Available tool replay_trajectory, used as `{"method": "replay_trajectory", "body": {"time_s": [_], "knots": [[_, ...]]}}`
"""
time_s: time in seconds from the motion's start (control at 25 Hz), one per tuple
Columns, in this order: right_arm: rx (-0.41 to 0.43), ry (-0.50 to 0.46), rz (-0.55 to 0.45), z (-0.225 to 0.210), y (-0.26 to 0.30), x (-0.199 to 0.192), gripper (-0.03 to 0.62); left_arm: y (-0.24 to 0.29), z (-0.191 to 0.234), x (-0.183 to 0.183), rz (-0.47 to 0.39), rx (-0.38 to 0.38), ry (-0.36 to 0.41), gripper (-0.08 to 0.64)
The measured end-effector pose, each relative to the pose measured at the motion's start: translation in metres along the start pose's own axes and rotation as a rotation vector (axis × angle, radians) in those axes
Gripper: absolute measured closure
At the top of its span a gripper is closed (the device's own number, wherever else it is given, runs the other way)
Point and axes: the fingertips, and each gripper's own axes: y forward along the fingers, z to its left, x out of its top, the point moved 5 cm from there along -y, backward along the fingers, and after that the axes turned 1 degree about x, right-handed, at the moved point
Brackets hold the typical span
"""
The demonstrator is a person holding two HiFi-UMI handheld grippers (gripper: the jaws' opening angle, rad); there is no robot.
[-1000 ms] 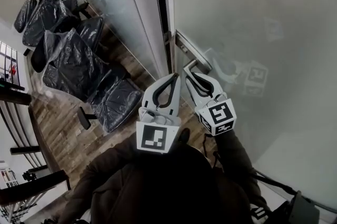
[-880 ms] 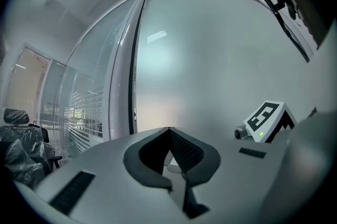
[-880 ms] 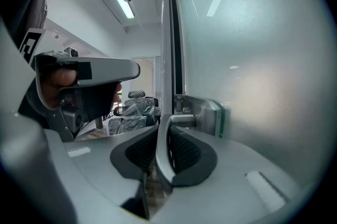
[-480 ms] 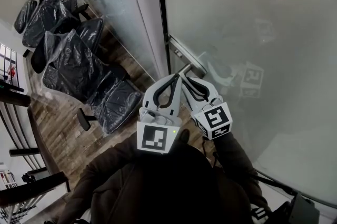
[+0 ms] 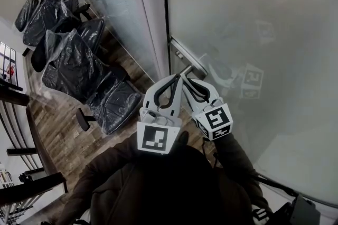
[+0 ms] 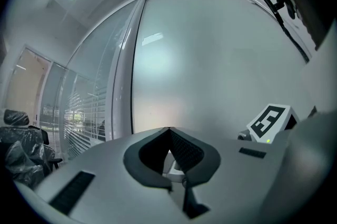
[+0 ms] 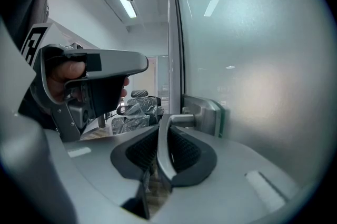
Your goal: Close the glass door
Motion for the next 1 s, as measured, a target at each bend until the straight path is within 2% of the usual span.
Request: {"method": "replay_trajectory", "body": {"time_s": [0.64,0.84,0.92,1.0], "knots": [[0.013,0.004,0.002,0.001,-0.001,0.0,0.529,0.002,0.001,0.0,-0.006,0.006,-0.017,0.563],[0.011,-0.037,0.027,0.002,-0.001,0.005,0.529,0.005,0.007,0.001,-0.01,0.01,-0.05,0.563],[0.008,-0.056,-0.008,0.005,-0.005,0.015,0.528,0.004,0.01,0.001,-0.006,0.014,-0.065,0.563],[0.005,-0.072,-0.084,0.007,-0.013,0.036,0.529,0.004,0.014,0.003,-0.003,0.02,-0.067,0.563]]}}
